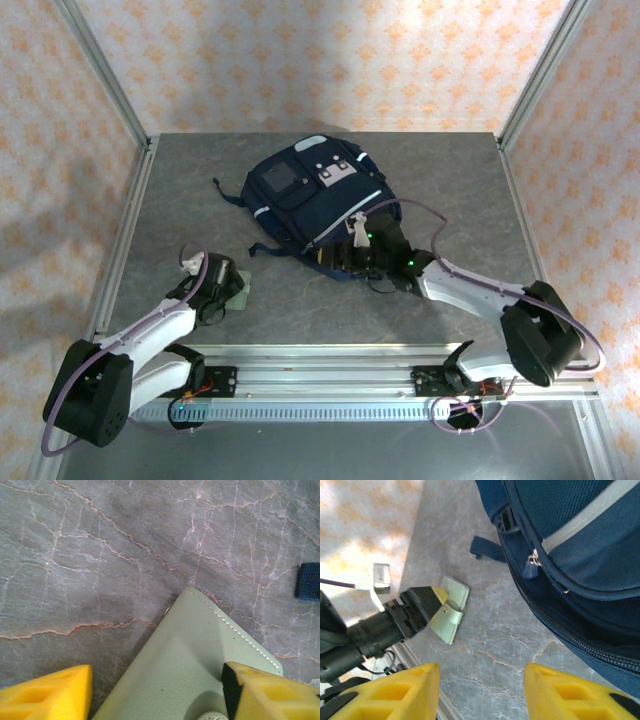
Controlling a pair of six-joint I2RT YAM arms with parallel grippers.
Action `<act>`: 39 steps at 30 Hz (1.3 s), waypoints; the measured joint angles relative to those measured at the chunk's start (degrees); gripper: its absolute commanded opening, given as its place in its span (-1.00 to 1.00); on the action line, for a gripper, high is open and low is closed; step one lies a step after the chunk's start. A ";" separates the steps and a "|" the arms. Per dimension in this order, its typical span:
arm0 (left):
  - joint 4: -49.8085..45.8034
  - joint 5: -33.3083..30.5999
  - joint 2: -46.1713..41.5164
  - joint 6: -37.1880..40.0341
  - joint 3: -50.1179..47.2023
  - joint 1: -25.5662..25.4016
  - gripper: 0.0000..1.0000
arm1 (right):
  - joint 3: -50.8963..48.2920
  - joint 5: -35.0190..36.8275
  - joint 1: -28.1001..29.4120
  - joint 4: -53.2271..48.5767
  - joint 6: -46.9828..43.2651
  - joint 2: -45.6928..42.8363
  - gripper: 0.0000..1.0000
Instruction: Pack books, pencil case, and school supplies into a backpack
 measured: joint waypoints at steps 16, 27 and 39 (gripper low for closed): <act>3.98 12.22 -3.76 0.02 -0.20 -0.28 -1.00 | 5.73 0.92 2.64 -1.79 -0.79 8.02 -0.10; 2.43 17.84 -8.20 1.11 9.09 -0.31 -1.00 | 7.34 3.30 2.19 -5.27 -1.55 5.68 -0.03; 12.09 31.41 -6.10 -0.52 18.71 -3.76 -1.00 | 4.96 -3.37 -3.82 3.39 2.25 -5.22 0.51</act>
